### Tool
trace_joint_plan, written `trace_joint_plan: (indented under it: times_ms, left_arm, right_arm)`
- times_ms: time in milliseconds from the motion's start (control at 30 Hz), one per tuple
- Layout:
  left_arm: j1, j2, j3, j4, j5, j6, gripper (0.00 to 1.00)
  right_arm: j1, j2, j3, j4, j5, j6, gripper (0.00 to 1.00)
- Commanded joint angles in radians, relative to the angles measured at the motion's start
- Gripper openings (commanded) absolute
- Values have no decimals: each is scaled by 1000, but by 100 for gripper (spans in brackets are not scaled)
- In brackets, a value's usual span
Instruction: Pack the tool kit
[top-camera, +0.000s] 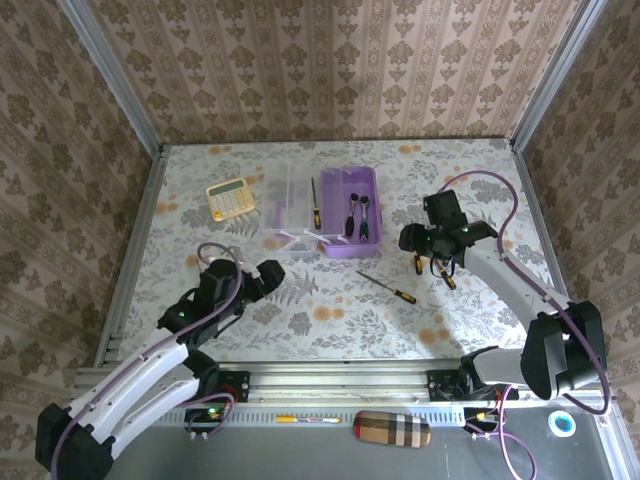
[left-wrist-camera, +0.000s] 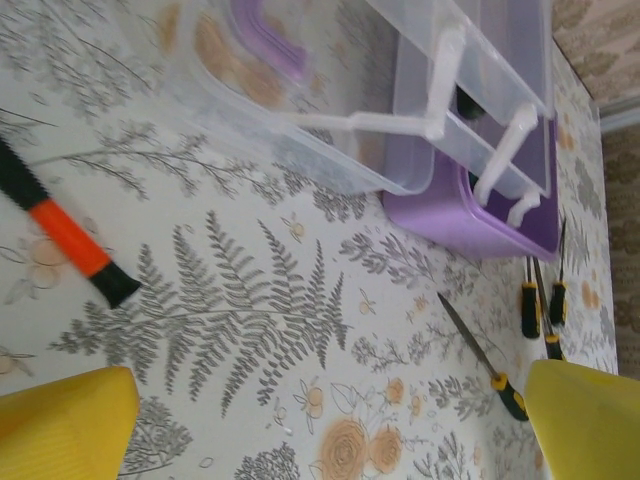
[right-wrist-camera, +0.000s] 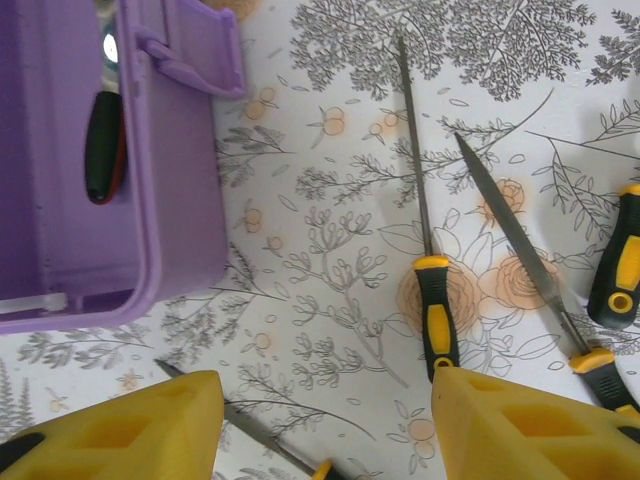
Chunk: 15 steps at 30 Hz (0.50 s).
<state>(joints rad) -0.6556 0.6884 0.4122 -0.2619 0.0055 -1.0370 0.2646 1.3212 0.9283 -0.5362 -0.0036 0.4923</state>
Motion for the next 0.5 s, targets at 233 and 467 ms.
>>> trace_joint_plan:
  times_ms: [233,467]
  left_arm:
    - [-72,96,-21,142,17,-9,100]
    - [-120,210,26,182,25,2,100]
  right_arm:
    - [1,158,43,-64,151,-40,46]
    - [-2,256,79,-71,182,-60,45]
